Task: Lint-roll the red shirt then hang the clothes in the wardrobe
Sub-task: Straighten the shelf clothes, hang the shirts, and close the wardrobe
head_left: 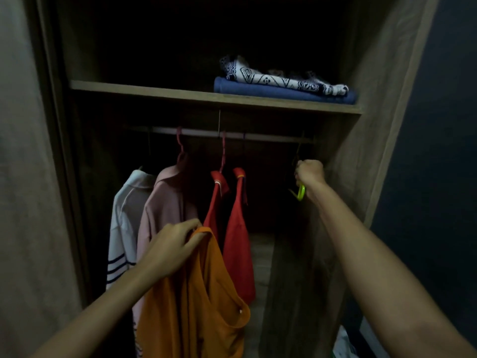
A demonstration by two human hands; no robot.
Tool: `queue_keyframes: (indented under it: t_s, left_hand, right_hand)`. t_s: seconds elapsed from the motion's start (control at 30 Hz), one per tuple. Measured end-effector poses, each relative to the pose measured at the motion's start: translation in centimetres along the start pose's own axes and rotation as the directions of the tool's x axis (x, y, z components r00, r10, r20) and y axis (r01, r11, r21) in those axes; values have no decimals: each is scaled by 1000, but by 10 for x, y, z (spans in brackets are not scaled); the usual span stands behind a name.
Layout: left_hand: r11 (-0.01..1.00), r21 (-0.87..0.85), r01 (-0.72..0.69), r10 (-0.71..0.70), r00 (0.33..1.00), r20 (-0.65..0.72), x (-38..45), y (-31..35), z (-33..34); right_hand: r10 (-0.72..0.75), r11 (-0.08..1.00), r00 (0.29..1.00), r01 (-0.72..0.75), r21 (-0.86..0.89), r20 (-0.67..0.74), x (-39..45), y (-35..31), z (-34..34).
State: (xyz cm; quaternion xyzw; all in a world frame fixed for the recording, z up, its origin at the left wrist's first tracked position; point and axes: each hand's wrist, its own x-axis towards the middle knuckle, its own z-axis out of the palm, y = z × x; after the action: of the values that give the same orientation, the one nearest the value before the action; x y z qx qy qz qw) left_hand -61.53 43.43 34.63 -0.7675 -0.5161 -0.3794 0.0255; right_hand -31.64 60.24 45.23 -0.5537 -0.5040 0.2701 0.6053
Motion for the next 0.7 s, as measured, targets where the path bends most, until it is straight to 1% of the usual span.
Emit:
queue_keyframes:
  t_s: [0.07, 0.13, 0.2, 0.3, 0.37, 0.43, 0.5, 0.57, 0.63, 0.7]
  left_hand:
    - [1000, 4, 16, -16, 1000, -1, -1, 0, -3]
    - [999, -7, 33, -33, 999, -3, -2, -2, -5]
    - [999, -13, 49, -49, 999, -8, -5, -4, -5]
    - [997, -5, 83, -83, 996, -28, -11, -4, -4]
    - [994, 7, 105, -105, 994, -32, -16, -7, -1]
    - [990, 18, 143, -143, 990, -11, -22, -15, 2]
    - [981, 19, 195, -195, 981, 19, -30, -23, 8]
    - [969, 21, 245, -245, 968, 45, -41, -29, 15]
    - [961, 28, 276, -278, 959, 65, -50, -30, 22]
    - [956, 27, 291, -293, 952, 86, -59, -28, 29]
  right_hand:
    - [-37, 998, 999, 37, -42, -10, -2, -7, -2]
    - [-51, 998, 998, 50, -31, -34, -14, -19, -4]
    - [-21, 999, 999, 22, 36, -47, -39, -26, -7]
    - [83, 986, 996, -76, 151, -41, -90, -20, -11]
    - [138, 966, 990, -137, 219, 10, -125, -11, -18]
    - [178, 947, 980, -196, 253, 94, -157, 1, -28]
    - [220, 925, 955, -269, 268, 199, -187, 10, -39]
    - [257, 896, 928, -333, 294, 269, -213, 17, -44]
    - [272, 893, 914, -356, 275, 301, -233, 26, -40]
    - [299, 903, 890, -380, 199, 344, -250, 35, -33]
